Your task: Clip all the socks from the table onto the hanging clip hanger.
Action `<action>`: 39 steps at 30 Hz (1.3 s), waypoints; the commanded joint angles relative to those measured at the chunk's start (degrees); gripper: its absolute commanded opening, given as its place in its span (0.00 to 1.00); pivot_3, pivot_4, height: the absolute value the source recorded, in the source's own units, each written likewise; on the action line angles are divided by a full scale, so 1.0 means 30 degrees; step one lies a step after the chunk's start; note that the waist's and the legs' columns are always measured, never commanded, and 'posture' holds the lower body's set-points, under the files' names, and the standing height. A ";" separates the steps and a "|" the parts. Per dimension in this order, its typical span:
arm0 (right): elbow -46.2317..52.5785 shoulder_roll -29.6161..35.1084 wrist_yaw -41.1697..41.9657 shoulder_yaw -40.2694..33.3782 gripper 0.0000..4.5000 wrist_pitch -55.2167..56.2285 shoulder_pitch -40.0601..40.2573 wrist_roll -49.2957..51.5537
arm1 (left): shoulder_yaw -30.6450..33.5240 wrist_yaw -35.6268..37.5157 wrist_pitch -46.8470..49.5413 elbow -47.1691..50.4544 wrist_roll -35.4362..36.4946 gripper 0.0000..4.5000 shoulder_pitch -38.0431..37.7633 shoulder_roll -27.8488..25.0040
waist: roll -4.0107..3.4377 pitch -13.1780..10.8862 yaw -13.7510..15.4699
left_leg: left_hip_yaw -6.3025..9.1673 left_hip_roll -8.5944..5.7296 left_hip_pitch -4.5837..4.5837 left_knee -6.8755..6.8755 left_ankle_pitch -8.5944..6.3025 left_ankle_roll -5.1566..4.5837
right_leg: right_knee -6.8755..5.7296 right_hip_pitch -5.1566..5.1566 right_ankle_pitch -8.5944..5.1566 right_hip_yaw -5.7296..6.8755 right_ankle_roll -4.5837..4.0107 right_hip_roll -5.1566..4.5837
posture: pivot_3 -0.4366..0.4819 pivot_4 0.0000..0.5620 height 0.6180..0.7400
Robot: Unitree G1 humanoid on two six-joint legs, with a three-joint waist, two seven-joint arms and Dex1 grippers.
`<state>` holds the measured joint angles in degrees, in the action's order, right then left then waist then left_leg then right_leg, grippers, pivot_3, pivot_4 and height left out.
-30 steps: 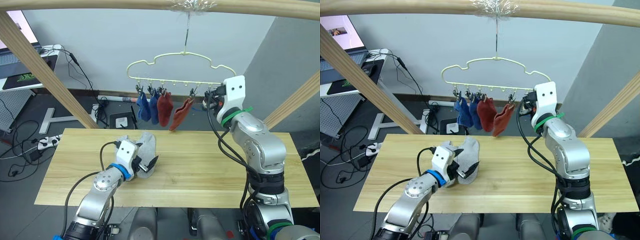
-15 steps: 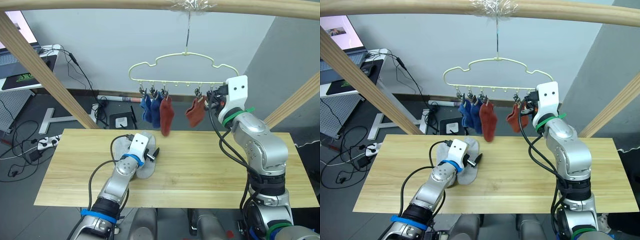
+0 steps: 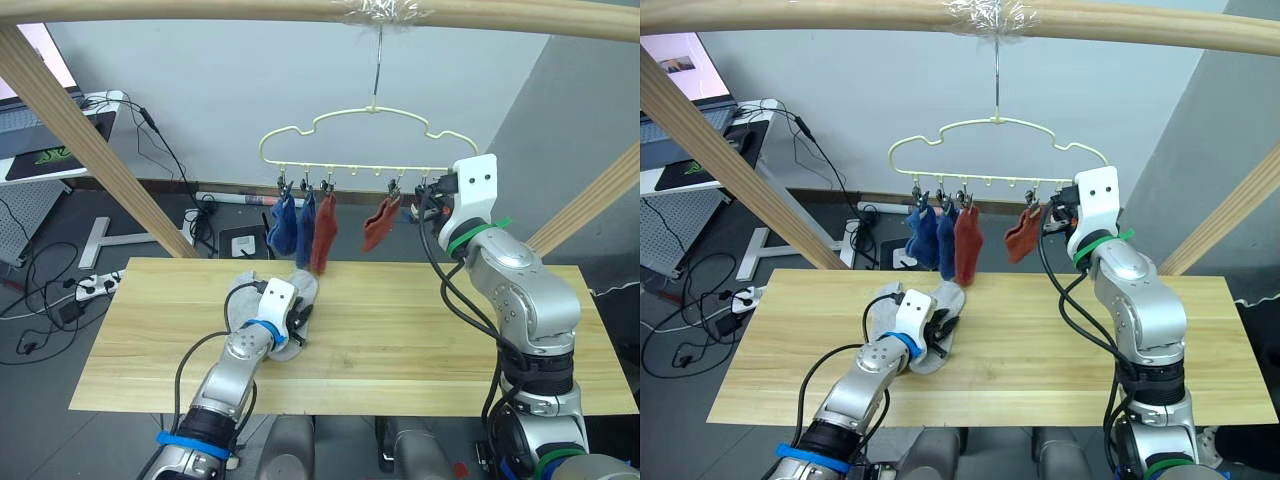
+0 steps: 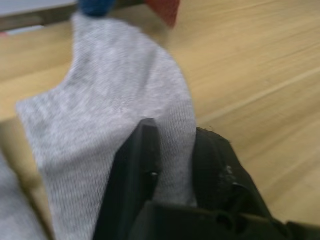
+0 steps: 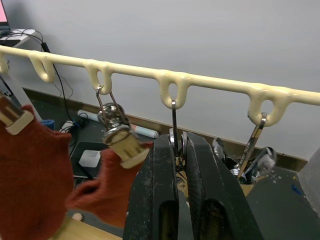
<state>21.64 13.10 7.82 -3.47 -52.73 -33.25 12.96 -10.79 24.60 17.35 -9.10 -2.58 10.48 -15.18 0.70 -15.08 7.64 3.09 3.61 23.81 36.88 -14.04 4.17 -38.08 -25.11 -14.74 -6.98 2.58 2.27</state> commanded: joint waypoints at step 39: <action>-0.2583 -0.4464 -0.7286 -1.3866 0.00 -1.3256 -0.8397 0.8678 | -0.1621 -0.0548 -0.4381 0.4781 0.3922 0.01 0.2557 0.6425 | 0.0001 -0.0002 -0.0033 | 0.0007 -0.0013 0.0055 0.0004 0.0000 -0.0006 | 0.0009 -0.0029 0.0036 0.0011 -0.0049 -0.0008 | 0.75 0.45 1.00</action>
<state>13.35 -0.38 -12.05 -43.87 -92.06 -57.70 37.60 -14.83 22.29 5.64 4.43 8.85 17.16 3.31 0.70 -15.09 7.54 3.11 3.57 23.98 36.89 -14.04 4.15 -38.06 -25.19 -14.63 -6.94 2.43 2.24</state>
